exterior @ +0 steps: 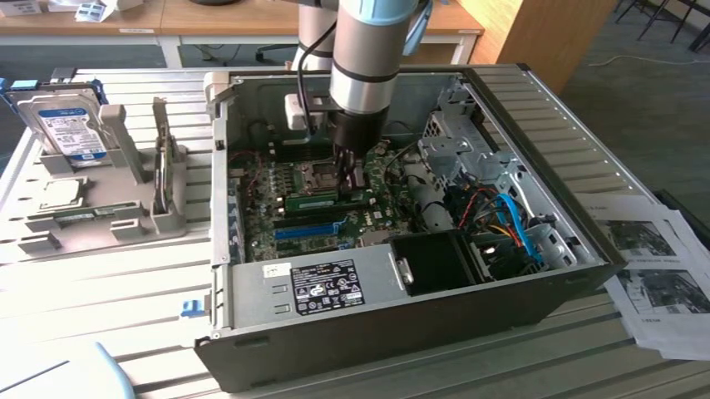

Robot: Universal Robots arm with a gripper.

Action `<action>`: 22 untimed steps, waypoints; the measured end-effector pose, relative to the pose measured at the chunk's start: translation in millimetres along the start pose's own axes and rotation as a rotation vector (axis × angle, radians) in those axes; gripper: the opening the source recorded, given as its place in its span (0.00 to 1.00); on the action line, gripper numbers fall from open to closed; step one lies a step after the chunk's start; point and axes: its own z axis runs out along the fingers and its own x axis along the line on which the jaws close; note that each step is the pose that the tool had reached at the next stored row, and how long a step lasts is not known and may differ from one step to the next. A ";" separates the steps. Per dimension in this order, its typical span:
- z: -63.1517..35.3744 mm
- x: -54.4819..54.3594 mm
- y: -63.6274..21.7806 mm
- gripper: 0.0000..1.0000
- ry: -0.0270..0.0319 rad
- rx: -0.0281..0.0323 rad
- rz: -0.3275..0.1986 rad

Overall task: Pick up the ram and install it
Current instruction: 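Insert the ram into the slot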

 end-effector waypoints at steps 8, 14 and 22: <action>1.1 0.0 0.0 0.11 0.0001 0.0000 0.000; 1.1 0.0 -0.1 0.12 -0.0001 0.0001 0.000; 1.1 0.0 -0.1 0.18 -0.0001 0.0000 0.000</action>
